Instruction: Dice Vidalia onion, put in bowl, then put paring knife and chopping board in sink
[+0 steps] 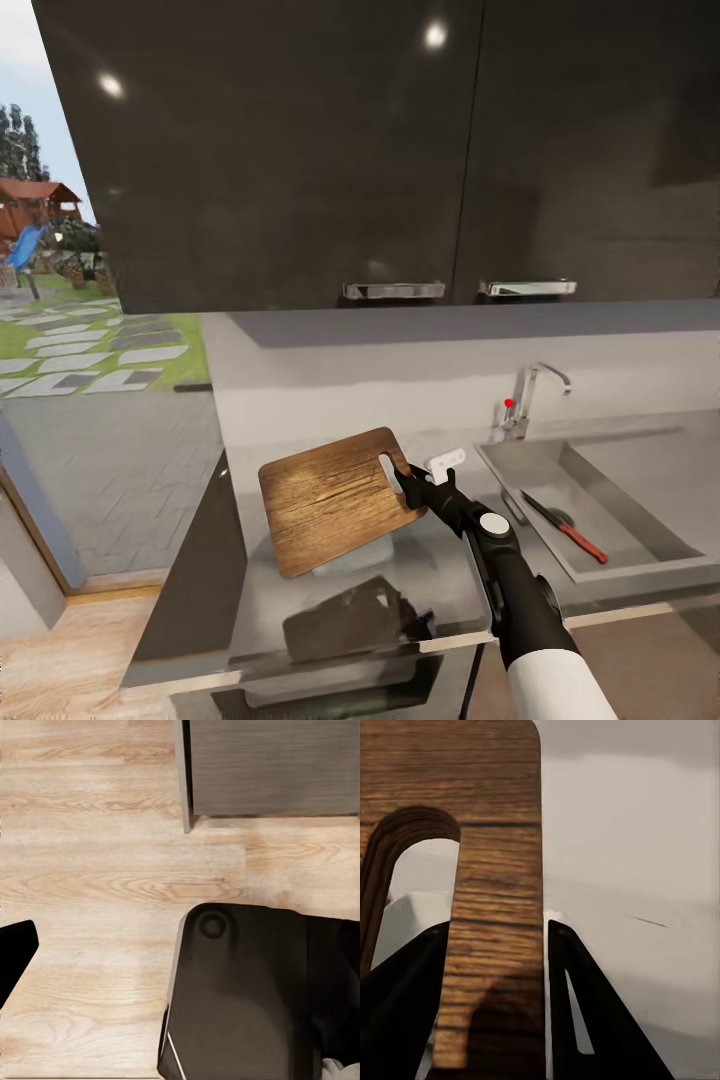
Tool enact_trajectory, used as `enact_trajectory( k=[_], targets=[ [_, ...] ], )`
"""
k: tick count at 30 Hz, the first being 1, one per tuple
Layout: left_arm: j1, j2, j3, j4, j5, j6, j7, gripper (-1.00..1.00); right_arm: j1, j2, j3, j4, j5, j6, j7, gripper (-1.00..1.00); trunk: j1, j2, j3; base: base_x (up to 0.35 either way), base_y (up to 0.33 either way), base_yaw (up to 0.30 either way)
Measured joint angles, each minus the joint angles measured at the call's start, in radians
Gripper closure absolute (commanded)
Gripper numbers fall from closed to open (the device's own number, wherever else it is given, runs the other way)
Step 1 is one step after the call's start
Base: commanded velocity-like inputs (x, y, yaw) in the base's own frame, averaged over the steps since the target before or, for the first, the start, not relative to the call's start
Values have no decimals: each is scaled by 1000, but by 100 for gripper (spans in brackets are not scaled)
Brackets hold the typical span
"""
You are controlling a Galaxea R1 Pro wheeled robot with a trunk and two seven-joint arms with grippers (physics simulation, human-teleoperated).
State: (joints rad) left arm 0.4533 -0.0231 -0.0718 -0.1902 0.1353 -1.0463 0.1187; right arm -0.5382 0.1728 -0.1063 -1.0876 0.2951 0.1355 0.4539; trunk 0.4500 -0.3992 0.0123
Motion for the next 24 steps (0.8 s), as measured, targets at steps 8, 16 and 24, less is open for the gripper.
enact_trajectory(
  k=[8, 16, 24],
  targets=[
    [0, 0, 0, 2, 2, 0, -1, -100, 0, 0, 0, 0, 0, 0, 0, 100, 0, 0, 0, -320, -8, 0],
    [0, 0, 0, 2, 2, 0, -1, -100, 0, 0, 0, 0, 1, 0, 1, 100, 0, 0, 0, -145, -241, 0],
    [0, 0, 1, 2, 2, 0, -1, -100, 0, 0, 0, 0, 2, 0, 1, 100, 0, 0, 0, -2, -320, 0]
  ],
)
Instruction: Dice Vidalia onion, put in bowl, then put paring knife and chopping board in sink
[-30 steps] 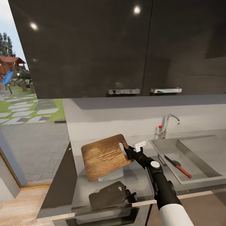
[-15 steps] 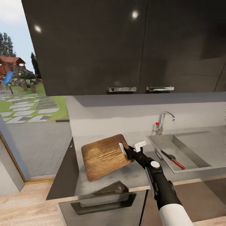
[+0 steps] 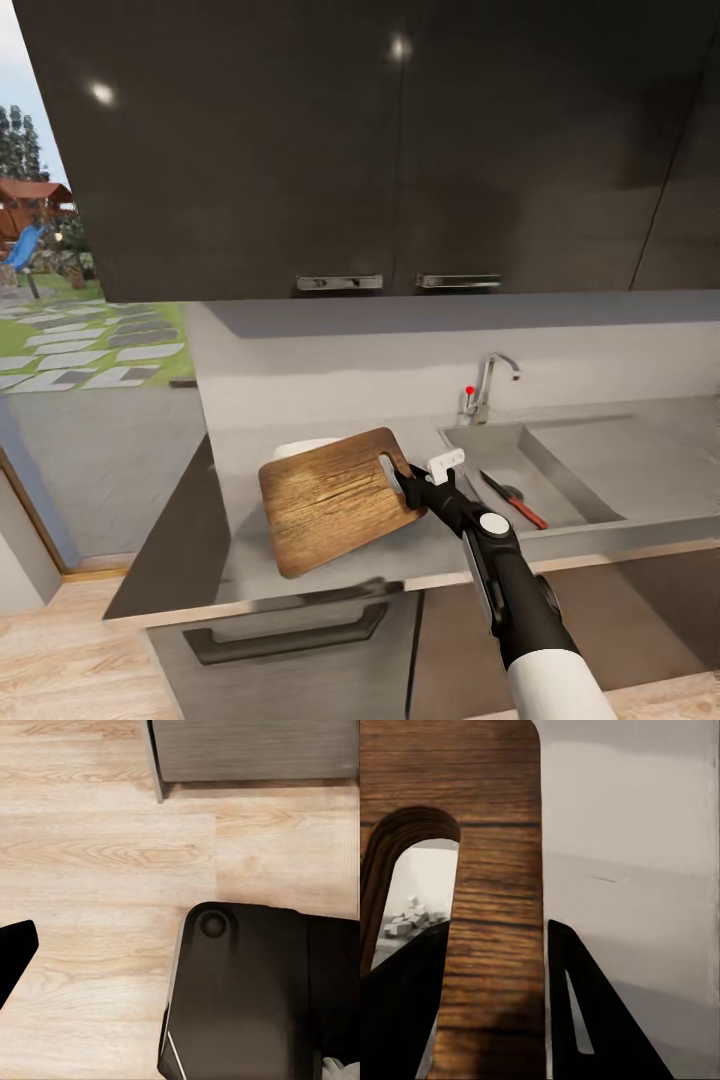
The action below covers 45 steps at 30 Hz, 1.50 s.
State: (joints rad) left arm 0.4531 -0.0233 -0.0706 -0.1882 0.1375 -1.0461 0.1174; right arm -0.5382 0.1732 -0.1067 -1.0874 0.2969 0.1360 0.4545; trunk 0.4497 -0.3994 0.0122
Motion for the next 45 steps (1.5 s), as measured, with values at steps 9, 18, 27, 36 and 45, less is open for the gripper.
enact_trajectory(
  k=[9, 18, 27, 36, 45],
  targets=[
    [0, 0, 0, 0, 0, 0, 0, -100, 0, 0, 0, 0, 0, 0, 0, 100, 0, 0, 0, 0, -321, 0],
    [0, 2, 0, -1, -1, 0, 0, -100, 0, 0, 0, 0, 0, 0, 0, 100, 0, 0, 0, 16, -320, 0],
    [0, 6, 2, -2, -1, 0, 1, -100, 0, 0, 0, 0, -1, 1, 1, 100, 0, 0, 0, 209, -231, 0],
    [0, 11, 2, 0, -1, 0, 0, -100, 0, 0, -3, 34, -2, 1, -1, 100, 0, 0, 3, 103, -40, -84],
    [0, 12, 2, 0, 0, 0, -1, -100, 0, -1, -84, 37, -2, 1, -44, 100, 0, 0, 13, 1, 0, -196]
  ],
)
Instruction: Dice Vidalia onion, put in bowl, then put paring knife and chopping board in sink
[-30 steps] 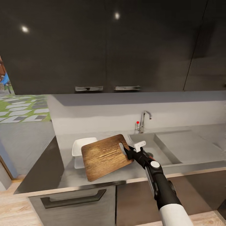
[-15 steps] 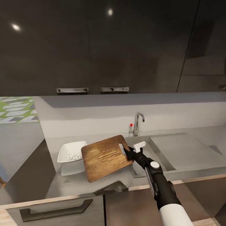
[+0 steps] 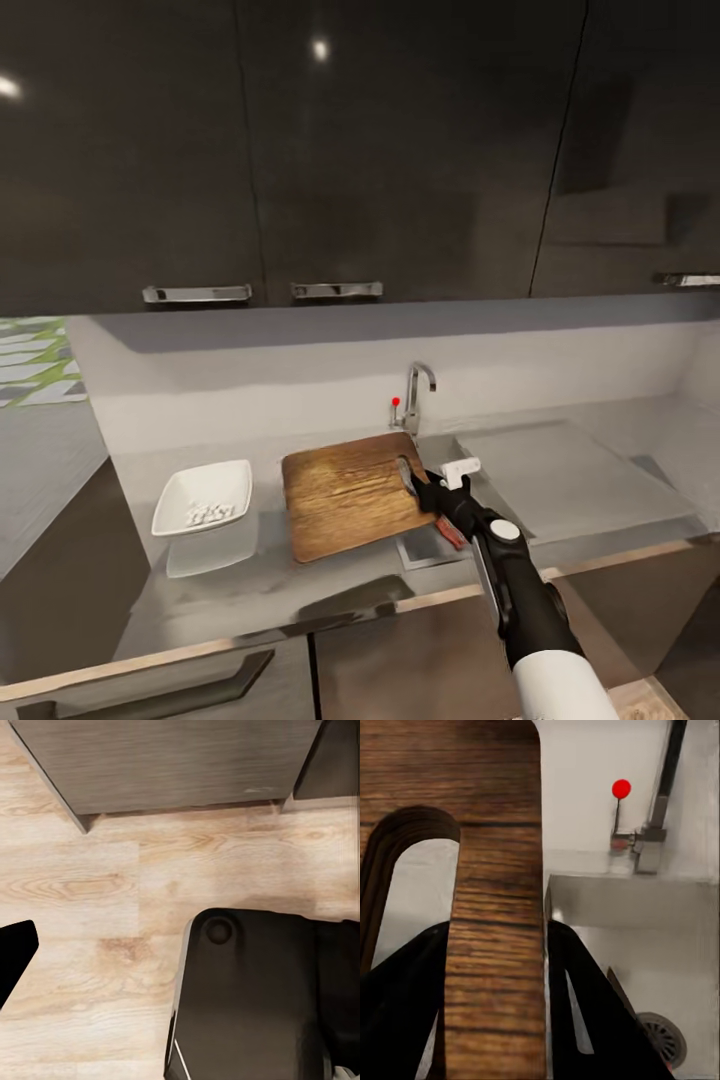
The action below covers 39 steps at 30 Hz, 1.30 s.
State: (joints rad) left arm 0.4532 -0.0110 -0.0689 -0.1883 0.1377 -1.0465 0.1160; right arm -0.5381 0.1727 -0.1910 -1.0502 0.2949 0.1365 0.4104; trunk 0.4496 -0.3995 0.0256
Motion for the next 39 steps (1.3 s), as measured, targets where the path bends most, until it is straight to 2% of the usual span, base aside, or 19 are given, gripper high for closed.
enact_trajectory(
  k=[3, 5, 7, 9, 10, 12, 14, 16, 23, 25, 27, 29, 31, 32, 35, 39],
  targets=[
    [0, 0, 0, 2, 0, 0, 0, -100, 0, 0, -24, 1, 0, 0, -29, 100, 0, 0, 3, 0, 0, -160],
    [0, 6, 1, 6, 1, 0, -1, -100, 0, 0, -44, 1, -1, 0, -78, 100, 0, 0, 4, 0, 0, -57],
    [0, 11, 0, 8, 1, 0, -1, -100, 0, 0, -53, 1, -27, 3, -154, 100, 0, 0, 5, 0, 0, -20],
    [0, 14, 0, 9, 1, 0, -1, -100, 0, 0, -56, 0, -81, 4, -255, 100, 0, 0, 5, 0, 0, -8],
    [0, 14, 0, 9, 0, 0, -1, -100, 0, 0, -56, 0, -131, 5, -349, 100, 0, 0, 5, 0, 0, -3],
    [0, 15, 0, 9, 0, 0, -1, -100, 0, 0, -57, 0, -191, 3, -490, 100, 0, 0, 5, 0, 0, -2],
    [0, 15, 0, 9, 0, 0, -1, -100, 0, 0, -53, 1, -229, 1, -609, 100, 0, 0, 5, 0, 0, 0],
    [0, 15, 0, 10, 0, 0, -1, -100, 0, 1, -46, 1, -249, 0, -716, 100, 0, 0, 5, 0, 0, 0],
    [0, 15, 0, 11, 0, 0, -1, -100, 0, 1, -36, -1, -263, 0, -971, 100, 0, 0, 5, 0, 0, 0],
    [0, 15, 0, 11, 0, 0, -1, -100, 0, 1, -14, -2, -264, -2, -1011, 100, 0, 0, 5, 0, 0, 0],
    [0, 15, 0, 10, 0, 0, -1, -100, 0, 1, 34, -2, -270, -2, -1042, 100, 0, 0, 5, 0, 0, 0],
    [0, 15, 0, 10, 0, 0, -1, -100, 0, 1, 60, -2, -301, 0, -1079, 100, 0, 0, 5, 0, 0, 0],
    [0, 15, 0, 10, 0, 0, -1, -100, 0, 1, 74, -2, -371, 0, -1123, 100, 0, 0, 5, 0, 0, 9],
    [0, 15, 0, 9, 0, 0, -1, -100, 0, 1, 76, -2, -389, 0, -1137, 100, 0, 0, 5, 0, 0, 81],
    [0, 15, 0, 9, 0, 0, -1, -100, 0, 1, 81, -2, -416, -1, -1161, 100, 0, 0, 5, 0, 0, 192],
    [0, 15, 0, 10, 0, 0, -1, -100, 0, 1, 107, -2, -427, -2, -1168, 100, 0, 0, 5, 0, 0, 263]
  ],
)
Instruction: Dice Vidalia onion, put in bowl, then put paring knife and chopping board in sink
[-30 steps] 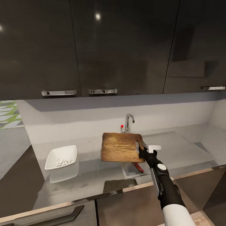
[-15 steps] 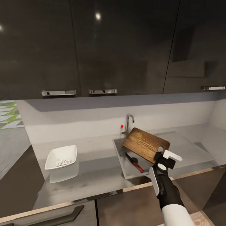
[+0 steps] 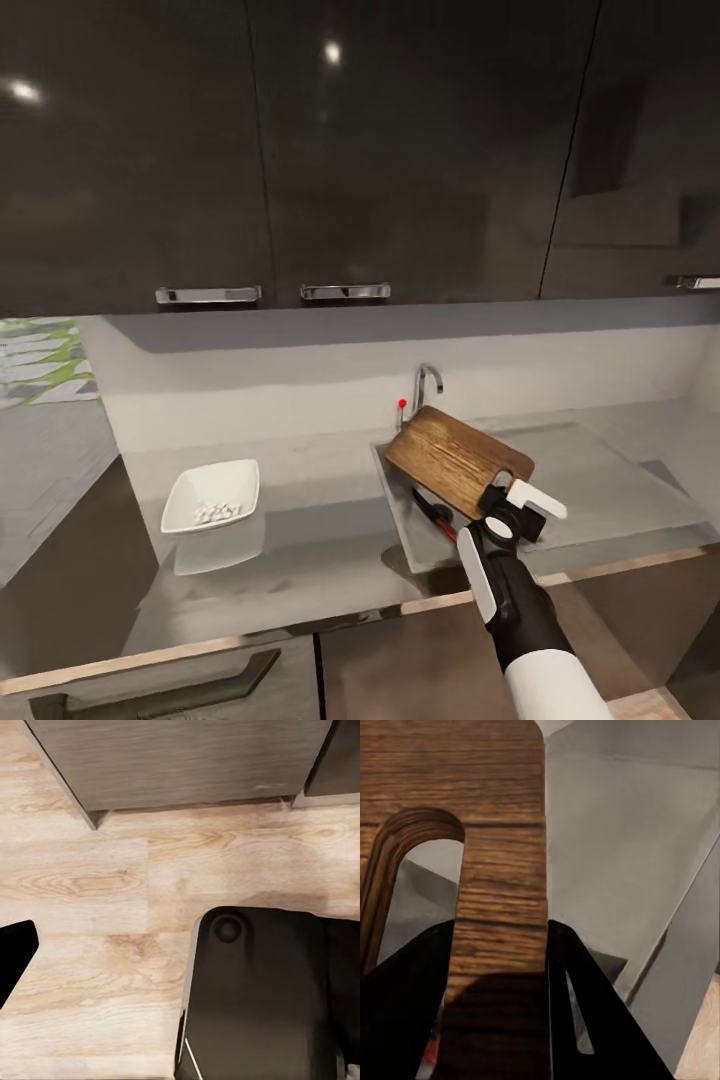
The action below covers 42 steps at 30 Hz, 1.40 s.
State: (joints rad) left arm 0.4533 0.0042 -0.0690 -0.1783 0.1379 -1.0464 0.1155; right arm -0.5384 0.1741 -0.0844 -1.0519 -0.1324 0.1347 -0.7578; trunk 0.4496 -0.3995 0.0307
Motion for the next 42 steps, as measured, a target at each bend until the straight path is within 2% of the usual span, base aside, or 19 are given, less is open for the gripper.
enact_trajectory(
  k=[10, 19, 21, 24, 29, 30, 34, 39, 42],
  targets=[
    [0, 0, 0, 0, 0, 0, 1, -100, 0, 0, 10, 0, -2, 1, -1, 100, 0, 0, 0, 35, -68, 252],
    [0, 0, 1, -1, 0, 0, 3, -100, 0, 0, 10, 1, -6, 5, 0, 100, 0, 0, 3, 159, -178, -69],
    [0, 0, 0, -1, 0, 0, 4, -100, 0, 0, 9, 2, -29, 6, -1, 100, 0, 0, 4, 53, -53, -100],
    [0, 0, 0, -1, 1, 0, 7, -100, 0, 0, 5, 13, -106, 7, -14, 100, 0, 0, 4, 18, -18, -34],
    [0, 5, 1, -1, 2, 0, 9, -100, 1, -1, 1, 78, -268, -7, -143, 100, 0, 0, 4, 3, 47, -5],
    [0, 5, 1, 0, 2, 0, 9, -100, 0, -1, 2, 87, -286, -18, -155, 100, 0, 0, 4, 0, 202, -1],
    [0, 6, 1, 0, 3, 0, 9, -100, 0, -1, 3, 102, -310, -65, -196, 100, 0, 0, 4, 0, 243, 0],
    [0, 5, 1, 0, 3, 0, 9, -100, 0, 0, 0, 105, -316, -78, -248, 100, 0, 0, 4, 0, 75, 0],
    [0, 5, 2, 1, 3, 0, 9, -100, 0, 0, -2, 103, -318, -80, -302, 100, 0, 0, 4, 0, 9, 0]
  ],
)
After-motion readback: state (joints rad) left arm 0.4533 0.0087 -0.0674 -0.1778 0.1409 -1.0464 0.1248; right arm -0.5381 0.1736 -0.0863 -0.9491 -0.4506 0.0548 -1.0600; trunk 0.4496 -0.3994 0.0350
